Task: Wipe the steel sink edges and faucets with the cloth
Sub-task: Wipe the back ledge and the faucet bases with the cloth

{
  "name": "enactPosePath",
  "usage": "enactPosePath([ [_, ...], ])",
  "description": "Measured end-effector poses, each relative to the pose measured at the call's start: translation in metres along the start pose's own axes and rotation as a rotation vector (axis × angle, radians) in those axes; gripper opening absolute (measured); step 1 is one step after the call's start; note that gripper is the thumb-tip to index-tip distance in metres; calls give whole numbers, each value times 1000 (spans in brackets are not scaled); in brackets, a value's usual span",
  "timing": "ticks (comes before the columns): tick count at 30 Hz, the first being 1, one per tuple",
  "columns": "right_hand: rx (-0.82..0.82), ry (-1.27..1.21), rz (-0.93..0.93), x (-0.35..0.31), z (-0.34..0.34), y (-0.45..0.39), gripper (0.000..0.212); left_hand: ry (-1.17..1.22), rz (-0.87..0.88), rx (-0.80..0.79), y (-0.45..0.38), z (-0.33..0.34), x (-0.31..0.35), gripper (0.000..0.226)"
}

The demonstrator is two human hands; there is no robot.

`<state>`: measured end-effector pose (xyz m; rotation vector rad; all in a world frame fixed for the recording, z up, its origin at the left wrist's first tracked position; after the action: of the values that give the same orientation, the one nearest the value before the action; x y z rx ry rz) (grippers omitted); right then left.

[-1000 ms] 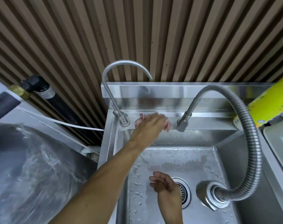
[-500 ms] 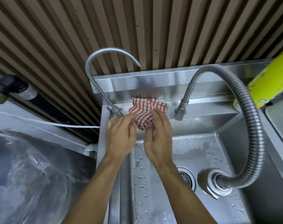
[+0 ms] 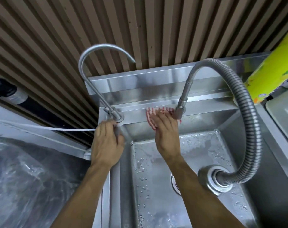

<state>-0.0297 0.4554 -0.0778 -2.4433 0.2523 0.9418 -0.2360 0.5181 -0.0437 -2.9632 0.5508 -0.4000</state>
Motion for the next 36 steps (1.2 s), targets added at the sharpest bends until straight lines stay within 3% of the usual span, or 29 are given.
enactPosePath([
  [3, 162, -259, 140, 14, -28, 30, 39, -81, -14, -14, -5, 4, 1, 57],
  [6, 536, -611, 672, 56, -55, 65, 32, -144, -40, -89, -6, 11, 0, 66],
  [8, 782, -821, 895, 68, -75, 72, 36, -182, -52, -128, -6, 15, -2, 67],
  [10, 803, -810, 898, 60, -97, 48, 44, -200, -69, -142, -5, 17, -2, 68],
  [13, 961, -980, 880, 71, -87, 8, 46, -192, -87, -147, -6, 20, -4, 61],
  [16, 778, -939, 872, 52, -34, 0, 74, -168, -99, -157, -7, 22, -8, 58],
  [18, 539, -1027, 816, 9, 8, 19, 49, -176, -99, -150, -7, 22, -9, 57],
  [20, 362, -967, 652, -15, 24, 30, 48, -188, -97, -142, -6, 23, -9, 57],
  [21, 365, -877, 586, -11, 16, 29, 47, -191, -95, -135, -6, 22, -9, 57],
  [23, 524, -663, 501, 28, -10, 17, 48, -182, -98, -127, -5, 20, -8, 60],
  [26, 683, -506, 724, 105, -44, 0, 59, -137, -96, -122, -5, 20, -8, 67],
  [28, 807, -623, 809, 137, -53, 0, 57, -105, -102, -131, -7, 20, -12, 67],
  [29, 845, -743, 885, 143, -47, 3, 45, -102, -100, -143, -8, 21, -14, 65],
  [30, 792, -838, 1017, 141, -27, 6, 34, -102, -91, -158, -10, 23, -15, 61],
  [32, 692, -1104, 1186, 100, 25, 17, 50, -108, -82, -177, -11, 25, -17, 56],
  [34, 445, -1365, 1196, 26, 78, 20, 52, -112, -74, -175, -12, 24, -17, 54],
  [36, 124, -1313, 1247, -31, 107, 24, 44, -95, -63, -176, -12, 21, -18, 52],
])
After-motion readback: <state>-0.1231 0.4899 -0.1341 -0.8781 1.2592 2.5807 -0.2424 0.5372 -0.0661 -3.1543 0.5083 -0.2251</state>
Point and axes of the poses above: each hand's wrist, its own y-axis away from the middle knuckle, its own z-axis out of the palm, x = y × z, the point moved 8 cm from there along -y, towards the middle knuckle, and after that the axes turned 6 degrees about -y, right-handed, at the moved point
